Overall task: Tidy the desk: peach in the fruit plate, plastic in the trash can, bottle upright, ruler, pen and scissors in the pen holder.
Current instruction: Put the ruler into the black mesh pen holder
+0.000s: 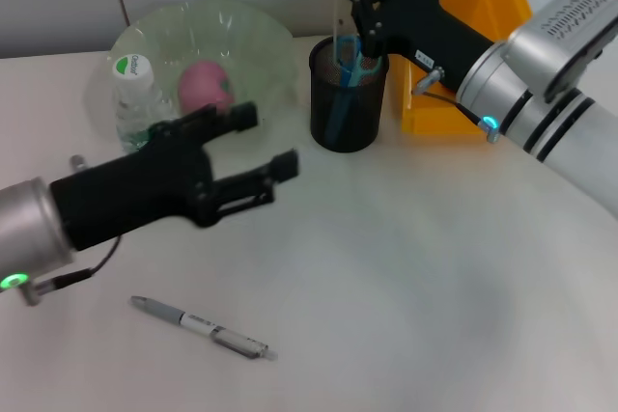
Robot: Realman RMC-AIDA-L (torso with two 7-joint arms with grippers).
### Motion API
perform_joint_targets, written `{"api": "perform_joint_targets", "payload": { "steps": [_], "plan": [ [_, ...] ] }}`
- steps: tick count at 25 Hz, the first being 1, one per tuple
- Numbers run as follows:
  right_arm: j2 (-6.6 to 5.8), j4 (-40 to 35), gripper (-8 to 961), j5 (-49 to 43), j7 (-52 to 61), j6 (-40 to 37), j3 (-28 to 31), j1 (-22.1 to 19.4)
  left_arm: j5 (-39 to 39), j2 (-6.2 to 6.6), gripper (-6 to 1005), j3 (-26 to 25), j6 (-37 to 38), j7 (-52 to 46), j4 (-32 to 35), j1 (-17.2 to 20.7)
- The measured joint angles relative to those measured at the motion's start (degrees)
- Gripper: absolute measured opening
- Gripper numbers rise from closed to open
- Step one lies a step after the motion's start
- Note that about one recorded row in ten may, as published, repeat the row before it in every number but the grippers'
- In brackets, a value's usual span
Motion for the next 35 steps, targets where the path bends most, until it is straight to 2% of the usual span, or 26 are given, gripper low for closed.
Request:
{"api": "perform_joint_targets", "payload": {
  "steps": [2, 3, 4, 5, 6, 7, 9, 10, 15, 16, 18, 35],
  "plan": [
    [0.00, 0.27, 3, -0.01, 0.16, 0.33, -0.01, 0.22, 2.60, 0.12, 809, -1.94, 1.69, -1.18, 0.17, 0.00],
    [0.00, 0.27, 3, -0.01, 0.16, 0.33, -0.01, 0.22, 7.65, 0.31, 809, -5.84, 4.83, -3.33, 0.81, 0.01],
    [0.00, 0.33, 3, -0.01, 0.18, 0.43, -0.01, 0.29, 9.28, 0.34, 809, -6.89, 5.54, -4.12, 1.12, 0.00],
    [-0.01, 0.47, 3, -0.01, 0.28, 0.87, -0.01, 0.62, 15.72, 0.42, 809, -10.70, 8.04, -6.85, 2.49, -0.13],
    [-0.01, 0.47, 3, -0.01, 0.28, 0.87, -0.01, 0.62, 15.72, 0.42, 809, -10.70, 8.04, -6.85, 2.49, -0.13],
    [-0.01, 0.79, 3, -0.01, 0.34, 2.11, -0.01, 1.21, 21.89, 0.42, 809, -14.17, 10.48, -9.18, 3.97, -0.45],
    [-0.02, 0.91, 3, 0.03, 0.36, 2.65, 0.00, 1.42, 23.88, 0.39, 809, -15.40, 11.41, -9.89, 4.43, -0.60],
    [-0.03, 1.04, 4, 0.14, 0.36, 3.65, 0.08, 1.74, 27.60, 0.24, 809, -18.82, 13.82, -11.17, 5.24, -1.03],
    [-0.04, 2.17, 4, 0.09, 0.37, 6.12, 0.38, 2.69, 29.78, -0.07, 809, -23.28, 17.18, -11.77, 5.50, -1.52],
    [-0.04, 2.17, 4, 0.09, 0.37, 6.12, 0.38, 2.69, 29.96, -0.50, 809, -26.16, 19.33, -11.63, 5.57, -1.58],
    [-0.04, 2.51, 4, 0.01, 0.37, 6.73, 0.41, 2.75, 29.98, -0.70, 808, -27.81, 20.75, -11.60, 5.67, -1.70],
    [-0.04, 3.65, 6, 0.16, 2.66, 8.28, 0.96, 2.97, 29.77, -0.73, 809, -28.60, 22.22, -11.88, 5.83, -2.06]
  ]
}}
